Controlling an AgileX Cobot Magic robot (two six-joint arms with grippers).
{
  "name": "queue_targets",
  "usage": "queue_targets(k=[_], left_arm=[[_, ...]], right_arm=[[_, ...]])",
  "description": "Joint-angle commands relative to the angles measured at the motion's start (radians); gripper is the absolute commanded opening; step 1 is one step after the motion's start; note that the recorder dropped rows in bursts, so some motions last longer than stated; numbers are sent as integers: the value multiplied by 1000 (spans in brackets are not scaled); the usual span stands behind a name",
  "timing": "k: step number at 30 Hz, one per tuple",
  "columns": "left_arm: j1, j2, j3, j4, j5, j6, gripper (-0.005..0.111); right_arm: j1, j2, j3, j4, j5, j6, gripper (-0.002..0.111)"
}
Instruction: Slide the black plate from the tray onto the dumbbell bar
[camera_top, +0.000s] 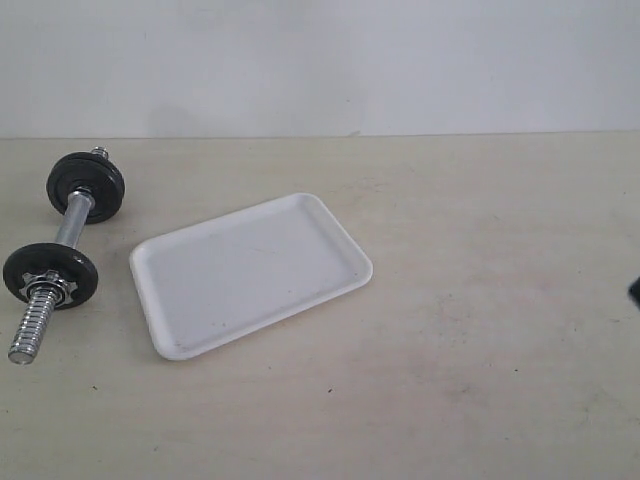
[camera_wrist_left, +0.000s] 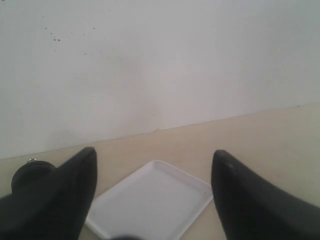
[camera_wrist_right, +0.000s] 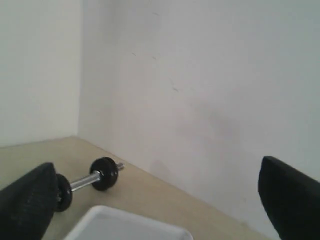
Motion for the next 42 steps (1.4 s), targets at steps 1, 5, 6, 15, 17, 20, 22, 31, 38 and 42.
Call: queue_targets(k=[1, 5, 6, 15, 17, 20, 22, 31, 38, 42], left_arm=[[1, -6, 5, -7, 13, 4, 61], [1, -6, 5, -7, 15, 4, 61], [1, -6, 5, -6, 14, 4, 61], [1, -6, 47, 44, 26, 3, 61], [1, -6, 75, 40, 31, -8, 61], [1, -6, 101, 27, -1, -24, 61], [1, -6, 102, 30, -2, -40, 61], [1, -6, 102, 30, -4, -49, 47], [1, -6, 102, 30, -4, -45, 5], [1, -6, 102, 11, 0, -45, 5]], right_arm=[[1, -7, 61, -11, -33, -95, 105], [1, -7, 63, 52, 168, -81, 105], [1, -7, 63, 54, 185, -81, 105], [1, -7, 153, 55, 201, -48, 105], [1, -7, 203, 55, 201, -10, 105], [1, -7, 212, 61, 229, 66, 105], [1, -7, 212, 56, 261, 110, 105], [1, -7, 212, 55, 143, 275, 105], [1, -7, 212, 55, -155, 181, 105], [1, -7, 212, 55, -253, 115, 105]])
